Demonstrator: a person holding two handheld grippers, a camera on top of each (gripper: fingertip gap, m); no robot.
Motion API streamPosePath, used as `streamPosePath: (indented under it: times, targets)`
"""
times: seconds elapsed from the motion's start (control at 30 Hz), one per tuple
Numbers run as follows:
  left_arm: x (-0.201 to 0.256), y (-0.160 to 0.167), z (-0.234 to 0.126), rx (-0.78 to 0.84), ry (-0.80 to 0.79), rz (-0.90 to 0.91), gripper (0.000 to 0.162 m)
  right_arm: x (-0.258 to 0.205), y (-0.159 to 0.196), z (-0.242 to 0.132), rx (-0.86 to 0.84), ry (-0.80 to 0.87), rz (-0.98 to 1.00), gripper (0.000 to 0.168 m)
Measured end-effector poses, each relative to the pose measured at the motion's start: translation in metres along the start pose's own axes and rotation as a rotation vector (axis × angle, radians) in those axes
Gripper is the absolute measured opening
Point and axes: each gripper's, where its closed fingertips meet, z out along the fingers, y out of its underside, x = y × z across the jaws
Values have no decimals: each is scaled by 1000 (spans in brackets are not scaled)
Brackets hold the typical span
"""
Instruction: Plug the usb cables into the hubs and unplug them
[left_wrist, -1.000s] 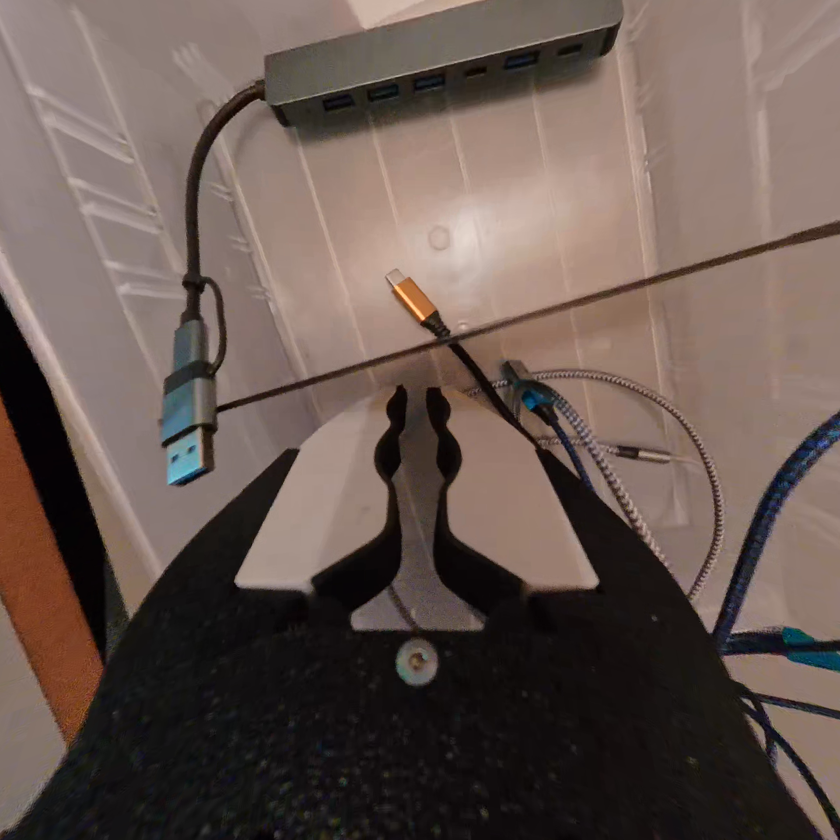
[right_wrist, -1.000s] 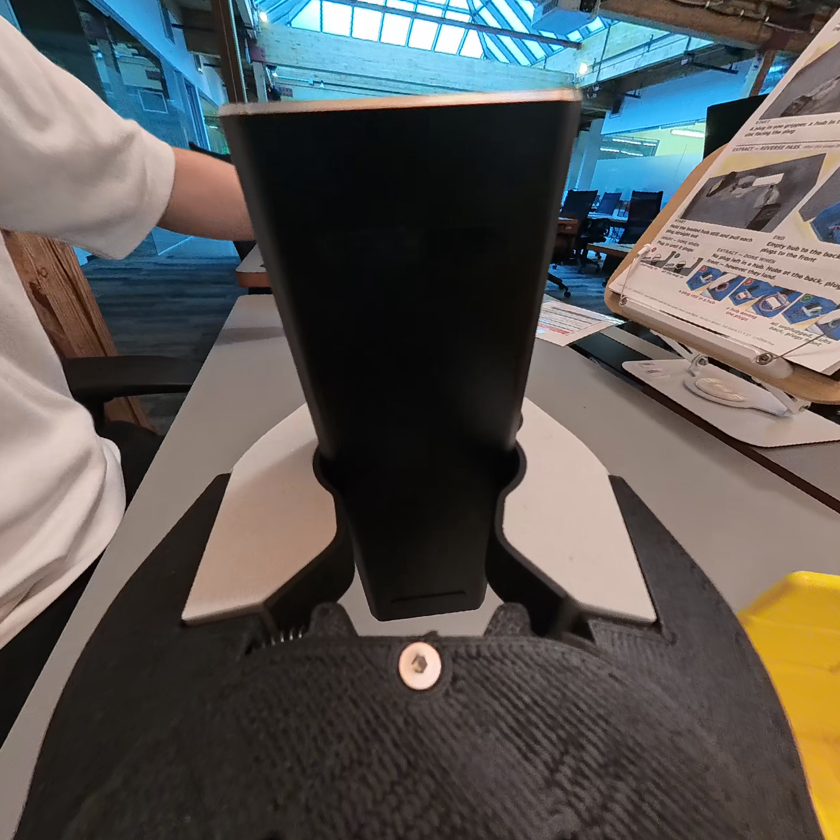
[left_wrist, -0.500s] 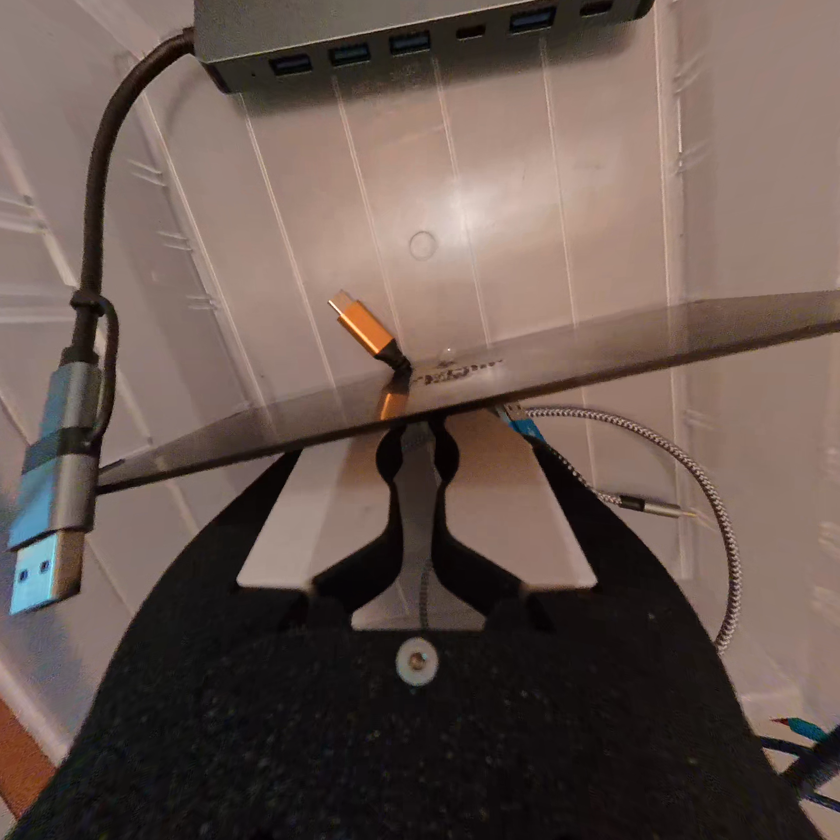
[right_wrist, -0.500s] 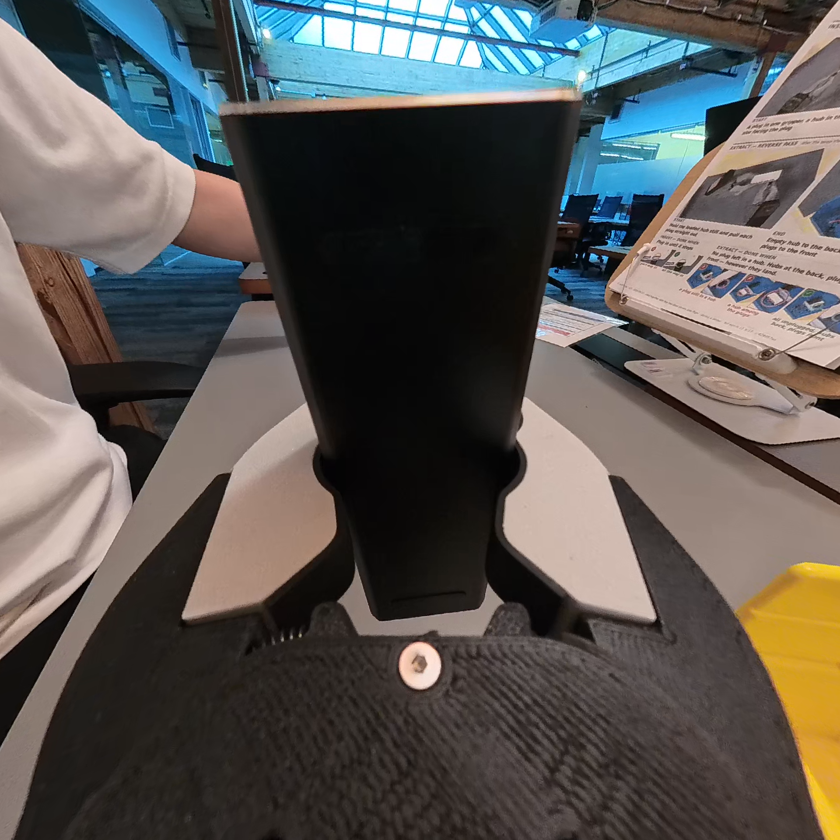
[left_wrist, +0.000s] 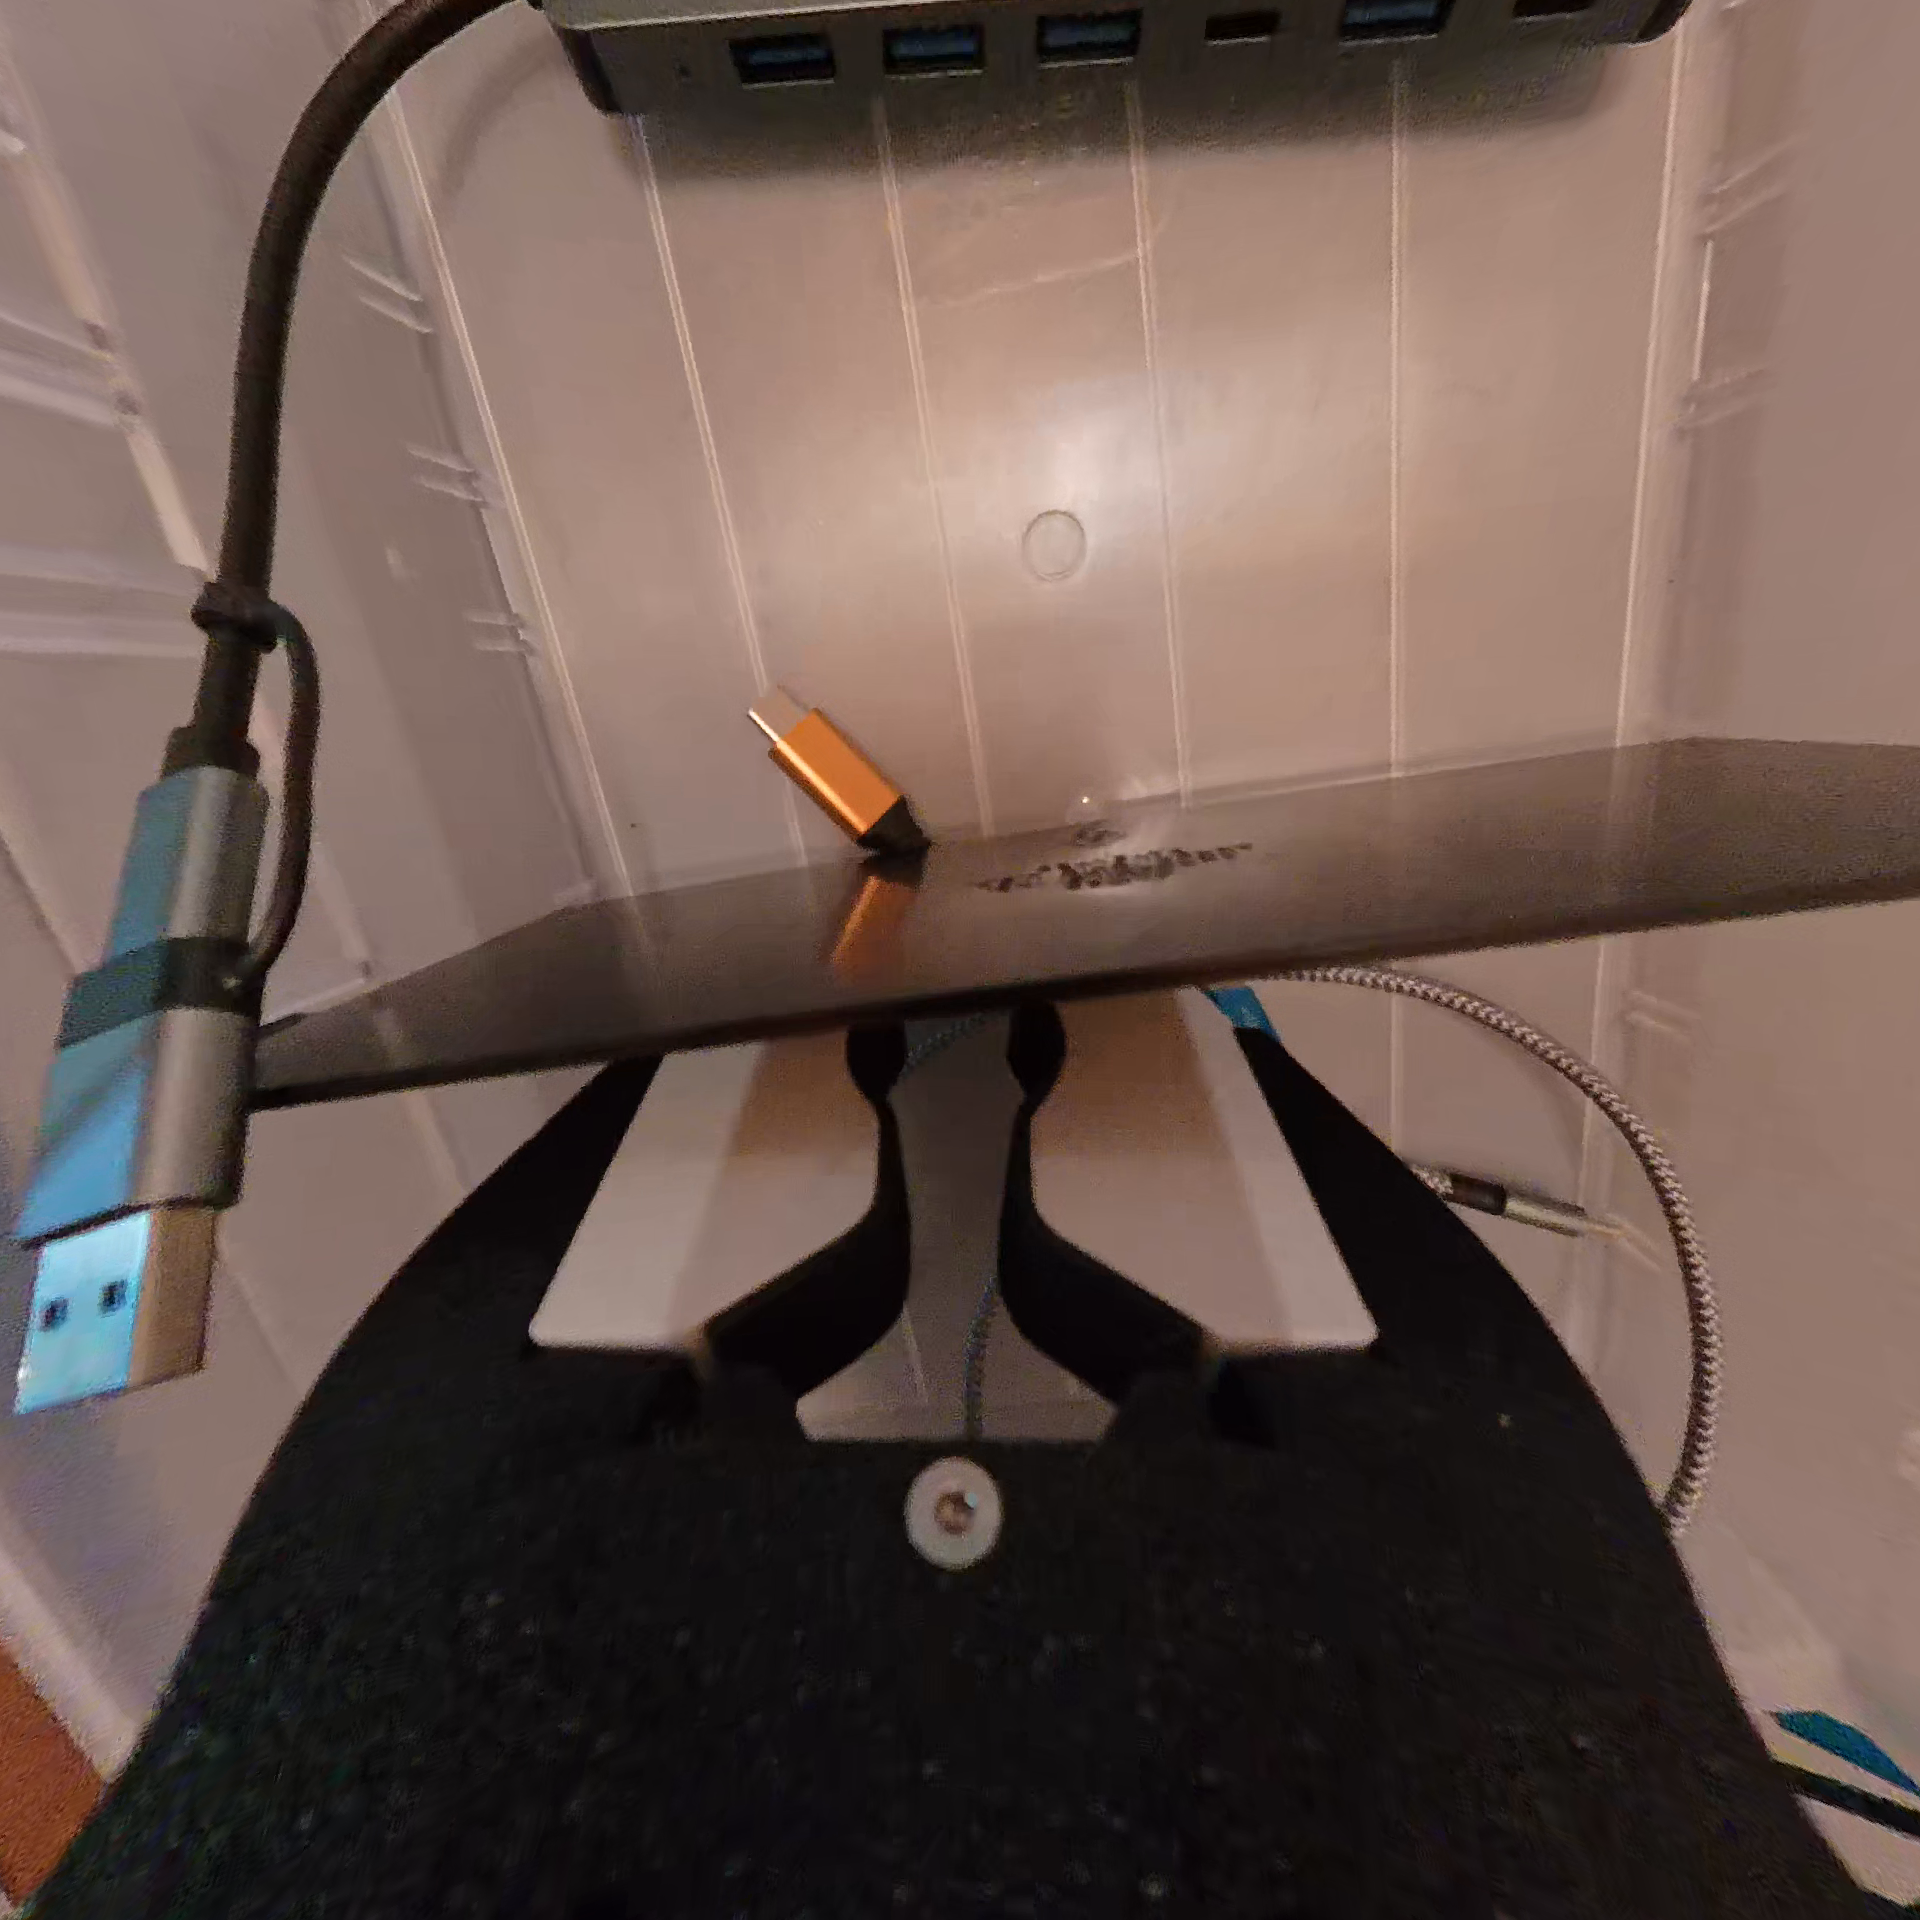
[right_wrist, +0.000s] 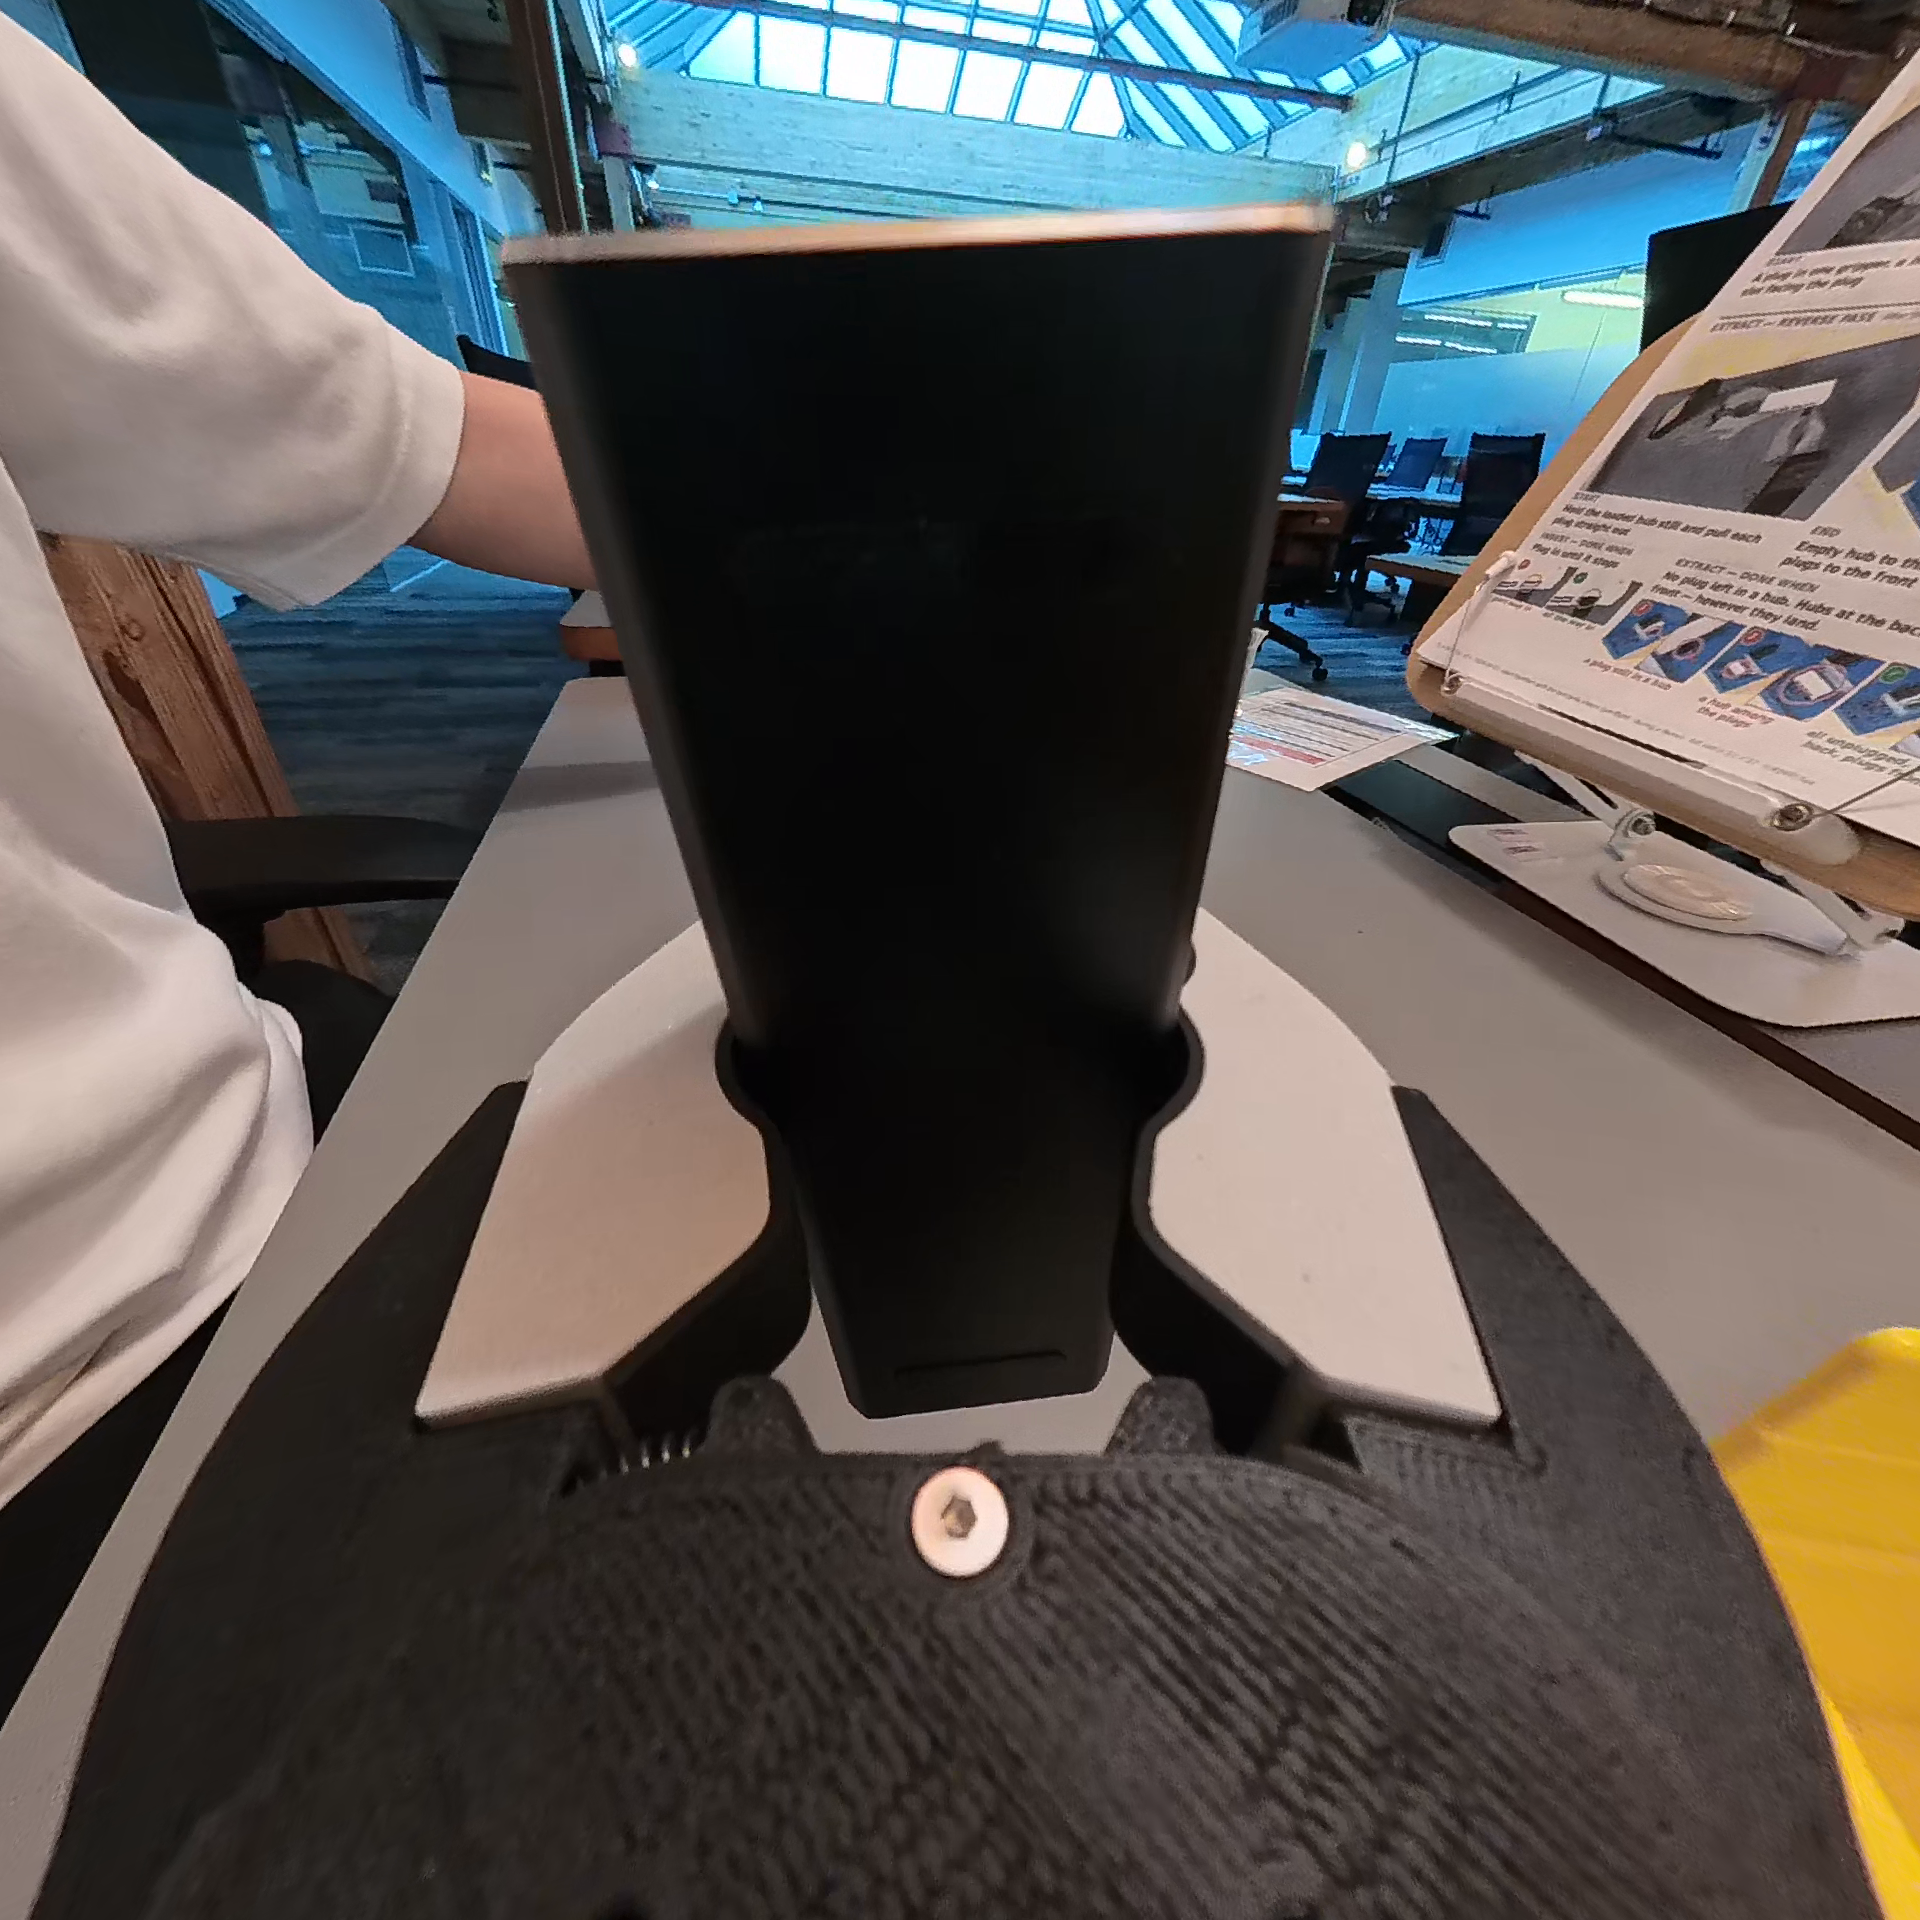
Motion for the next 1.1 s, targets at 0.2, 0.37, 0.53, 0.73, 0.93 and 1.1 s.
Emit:
streamPosePath:
  times: [0.2,0.37,0.53,0.73,0.93,1.1]
  targets:
    - [-5,-1,2,0,-8,-5,8,-2,0,2,-2,-11,-2,73]
    - [-14,1,-1,-32,-33,-27,10,-2,0,2,-8,-9,-8,73]
    - [-21,2,-2,-24,-49,-52,19,-1,-1,0,5,-8,-1,73]
    - [-21,0,-11,-10,-51,-57,21,-1,2,1,-6,-8,2,73]
    - [-26,3,-1,-36,-70,-83,24,-1,3,1,-11,-11,4,73]
    - [-29,4,2,-52,-89,-65,12,-2,1,1,-2,-10,-2,73]
